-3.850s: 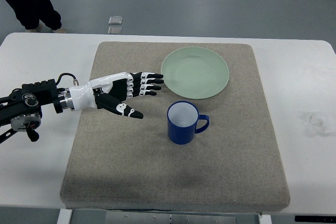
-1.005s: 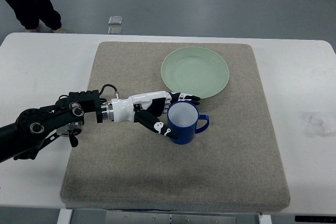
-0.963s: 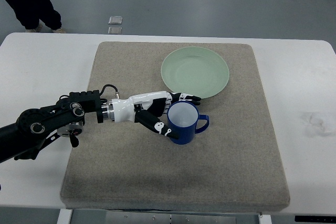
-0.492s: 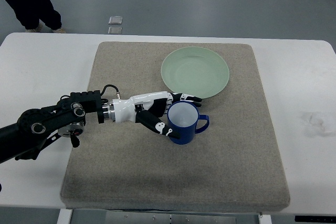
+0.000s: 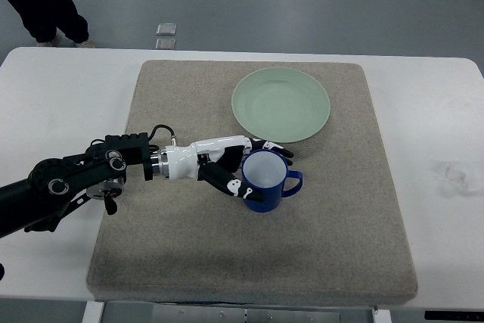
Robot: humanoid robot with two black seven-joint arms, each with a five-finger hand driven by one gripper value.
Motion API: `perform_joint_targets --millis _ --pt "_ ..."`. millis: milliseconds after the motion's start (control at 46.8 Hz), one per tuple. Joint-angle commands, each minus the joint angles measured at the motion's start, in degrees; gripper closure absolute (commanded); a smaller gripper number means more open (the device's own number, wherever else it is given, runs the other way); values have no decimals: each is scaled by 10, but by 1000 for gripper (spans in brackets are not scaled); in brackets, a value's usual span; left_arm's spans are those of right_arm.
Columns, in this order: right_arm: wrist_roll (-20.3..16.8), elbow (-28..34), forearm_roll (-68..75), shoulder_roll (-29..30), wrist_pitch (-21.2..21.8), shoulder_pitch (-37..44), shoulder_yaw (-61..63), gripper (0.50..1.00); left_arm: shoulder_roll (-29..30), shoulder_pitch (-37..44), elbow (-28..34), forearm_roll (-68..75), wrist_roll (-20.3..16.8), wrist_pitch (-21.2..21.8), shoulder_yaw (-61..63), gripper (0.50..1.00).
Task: Place cup left of plate with left hand
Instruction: 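Close the left hand fingers around the blue mug body, then slide the held mug with the left hand past the plate's near side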
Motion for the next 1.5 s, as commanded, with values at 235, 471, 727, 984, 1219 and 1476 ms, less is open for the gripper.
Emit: perform_joint_targets --millis 235,471,727,984,1219,1476 --pt "0 0 0 0 0 0 0 568 -1 0 1 -1 -1 1 0 761" --pt "0 0 0 0 0 0 0 568 -1 0 0 -3 -1 2 -9 787" --pt "0 0 0 0 0 0 0 568 11 -7 1 -16 -1 9 -16 789" --pt "0 0 0 0 0 0 0 568 59 0 13 -20 -1 34 -91 793" --pt "-1 0 0 0 0 0 0 568 114 3 15 -67 -3 43 -96 797" --pt "0 0 0 0 0 0 0 568 120 11 47 -101 -13 67 -99 827"
